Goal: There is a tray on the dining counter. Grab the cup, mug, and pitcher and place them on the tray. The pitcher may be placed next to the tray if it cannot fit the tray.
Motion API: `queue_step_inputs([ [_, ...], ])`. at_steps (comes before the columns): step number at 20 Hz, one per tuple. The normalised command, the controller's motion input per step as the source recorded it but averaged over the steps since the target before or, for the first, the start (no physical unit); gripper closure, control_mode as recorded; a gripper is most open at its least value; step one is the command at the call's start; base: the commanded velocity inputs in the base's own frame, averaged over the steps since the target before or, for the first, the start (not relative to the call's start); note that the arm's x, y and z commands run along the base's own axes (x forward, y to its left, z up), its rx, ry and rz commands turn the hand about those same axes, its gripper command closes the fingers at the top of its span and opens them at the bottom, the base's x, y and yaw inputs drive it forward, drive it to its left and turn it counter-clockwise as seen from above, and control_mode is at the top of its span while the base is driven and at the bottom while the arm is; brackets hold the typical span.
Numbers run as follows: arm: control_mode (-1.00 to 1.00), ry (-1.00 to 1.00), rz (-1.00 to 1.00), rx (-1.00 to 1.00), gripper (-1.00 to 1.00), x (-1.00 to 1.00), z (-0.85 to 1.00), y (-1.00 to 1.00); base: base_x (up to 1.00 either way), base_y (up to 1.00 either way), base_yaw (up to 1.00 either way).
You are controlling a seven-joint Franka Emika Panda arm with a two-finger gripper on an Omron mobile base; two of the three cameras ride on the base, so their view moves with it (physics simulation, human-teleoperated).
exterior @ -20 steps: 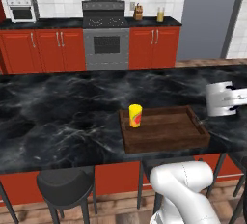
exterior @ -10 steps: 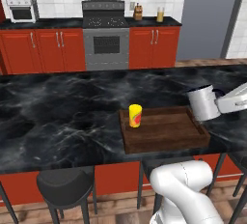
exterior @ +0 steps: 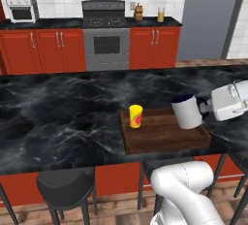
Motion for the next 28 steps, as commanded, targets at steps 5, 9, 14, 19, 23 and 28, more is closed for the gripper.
queue_step_inputs([
  [5,-1.00,-0.04,0.14,0.10,1.00,0.48,-0.15,0.13,0.00,0.00,0.00],
  [9,-1.00,-0.08,0.02,0.09,1.00,0.48,-0.09,0.04,0.00,0.00,0.00],
  [14,-1.00,-0.04,0.00,0.01,1.00,0.29,-0.23,0.00,0.00,0.00,0.00],
  [19,-1.00,-0.02,0.00,0.00,1.00,0.02,-0.42,0.00,0.00,0.00,0.00],
  [23,-1.00,-0.02,0.00,0.00,1.00,0.02,-0.47,0.00,0.00,0.00,0.00],
  [28,-1.00,0.00,0.00,0.00,1.00,0.24,-0.38,0.04,0.00,0.00,0.00],
])
